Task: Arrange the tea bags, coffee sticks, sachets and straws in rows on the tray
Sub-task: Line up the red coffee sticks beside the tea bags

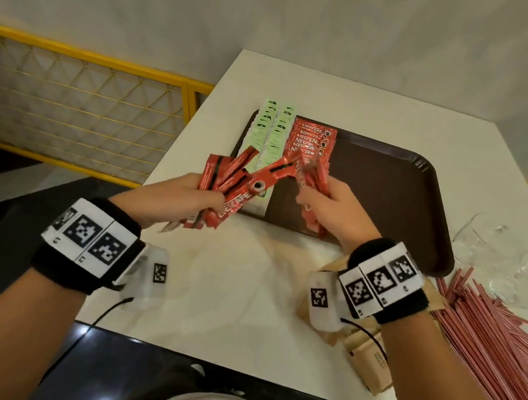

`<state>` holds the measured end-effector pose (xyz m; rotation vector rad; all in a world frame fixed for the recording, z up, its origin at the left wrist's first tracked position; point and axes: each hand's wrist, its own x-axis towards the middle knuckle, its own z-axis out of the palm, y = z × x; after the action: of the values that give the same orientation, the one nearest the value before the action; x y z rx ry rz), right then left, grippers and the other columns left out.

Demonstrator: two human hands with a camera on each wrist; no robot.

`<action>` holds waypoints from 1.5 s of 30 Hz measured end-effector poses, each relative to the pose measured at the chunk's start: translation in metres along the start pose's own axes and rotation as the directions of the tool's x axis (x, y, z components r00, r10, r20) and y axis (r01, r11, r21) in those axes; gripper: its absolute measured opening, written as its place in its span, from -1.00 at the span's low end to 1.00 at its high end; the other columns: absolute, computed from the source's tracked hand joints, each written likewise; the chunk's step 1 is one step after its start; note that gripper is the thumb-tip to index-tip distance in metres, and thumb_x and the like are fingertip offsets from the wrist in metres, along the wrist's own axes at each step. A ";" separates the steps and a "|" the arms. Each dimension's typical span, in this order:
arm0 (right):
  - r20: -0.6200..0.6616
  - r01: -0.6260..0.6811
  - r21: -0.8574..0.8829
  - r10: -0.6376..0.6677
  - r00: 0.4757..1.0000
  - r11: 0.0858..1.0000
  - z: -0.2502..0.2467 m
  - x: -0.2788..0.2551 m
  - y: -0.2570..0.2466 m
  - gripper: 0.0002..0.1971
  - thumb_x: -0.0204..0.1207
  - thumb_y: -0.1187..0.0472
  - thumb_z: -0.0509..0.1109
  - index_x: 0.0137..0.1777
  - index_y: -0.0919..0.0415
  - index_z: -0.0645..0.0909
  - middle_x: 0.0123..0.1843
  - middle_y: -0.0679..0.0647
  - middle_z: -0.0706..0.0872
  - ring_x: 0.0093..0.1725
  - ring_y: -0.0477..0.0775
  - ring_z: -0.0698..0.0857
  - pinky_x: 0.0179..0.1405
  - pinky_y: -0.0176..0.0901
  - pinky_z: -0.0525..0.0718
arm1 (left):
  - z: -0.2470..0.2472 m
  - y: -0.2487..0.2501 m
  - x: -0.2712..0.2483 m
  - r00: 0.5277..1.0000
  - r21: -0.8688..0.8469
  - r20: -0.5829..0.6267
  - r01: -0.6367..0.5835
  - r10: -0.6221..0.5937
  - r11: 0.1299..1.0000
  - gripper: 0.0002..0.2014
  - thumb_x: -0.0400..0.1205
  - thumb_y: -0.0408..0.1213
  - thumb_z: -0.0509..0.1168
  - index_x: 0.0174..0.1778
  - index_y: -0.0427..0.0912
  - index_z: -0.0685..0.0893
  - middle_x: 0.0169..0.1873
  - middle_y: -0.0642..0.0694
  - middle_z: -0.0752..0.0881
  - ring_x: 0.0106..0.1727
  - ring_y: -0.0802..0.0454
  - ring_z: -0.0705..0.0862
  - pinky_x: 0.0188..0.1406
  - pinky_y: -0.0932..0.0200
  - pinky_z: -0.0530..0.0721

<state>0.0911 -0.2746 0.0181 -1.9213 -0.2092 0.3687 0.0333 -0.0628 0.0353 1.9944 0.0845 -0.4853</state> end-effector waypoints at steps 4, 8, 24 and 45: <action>-0.026 -0.020 0.501 0.038 0.999 0.865 0.008 0.006 0.000 -0.79 0.57 0.47 0.12 0.04 0.14 0.36 -0.37 0.13 0.53 -0.48 0.01 0.44 -0.66 -0.28 0.29 | 0.016 0.009 0.011 0.998 -0.304 -0.051 -0.053 0.039 0.951 -0.87 0.63 -0.44 0.16 -0.20 -0.24 0.57 -0.46 -0.07 0.62 -0.48 0.11 0.57 -0.65 0.40 0.48; 0.011 -0.006 0.692 -0.002 1.000 0.722 0.017 0.009 -0.001 -0.76 0.54 0.00 0.35 0.05 0.16 0.55 -0.34 0.15 0.54 -0.34 0.08 0.53 -0.36 -0.18 0.53 | 0.036 0.015 0.025 0.998 -0.493 -0.003 -0.050 0.055 0.869 -0.87 0.62 -0.48 0.15 0.01 -0.27 0.56 -0.35 -0.14 0.62 -0.45 0.10 0.60 -0.43 0.23 0.57; 0.064 0.128 0.422 -0.170 0.983 0.898 0.021 0.013 0.000 -0.82 0.41 0.41 0.50 -0.04 0.18 0.70 0.01 0.29 0.79 0.05 0.20 0.77 0.14 -0.01 0.71 | 0.078 0.027 0.046 0.997 -0.610 0.057 -0.004 0.048 0.793 -0.70 0.50 -0.72 0.10 0.01 -0.34 0.58 -0.28 -0.22 0.68 -0.32 0.04 0.74 -0.38 0.23 0.68; -0.102 0.155 0.418 -0.124 0.987 0.895 -0.026 0.033 0.001 -0.90 0.46 0.28 0.48 -0.05 0.20 0.68 -0.15 0.01 0.79 -0.18 -0.17 0.77 -0.13 -0.31 0.66 | 0.064 0.029 0.077 0.970 -0.848 -0.240 -0.199 -0.021 0.491 -0.73 0.68 -0.28 0.17 0.27 -0.25 0.56 -0.29 -0.06 0.60 -0.43 0.18 0.55 -0.56 0.39 0.51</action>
<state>0.1314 -0.2870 0.0203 -1.4748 -0.1991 0.2242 0.0925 -0.1441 0.0069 0.9973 0.3039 -0.0783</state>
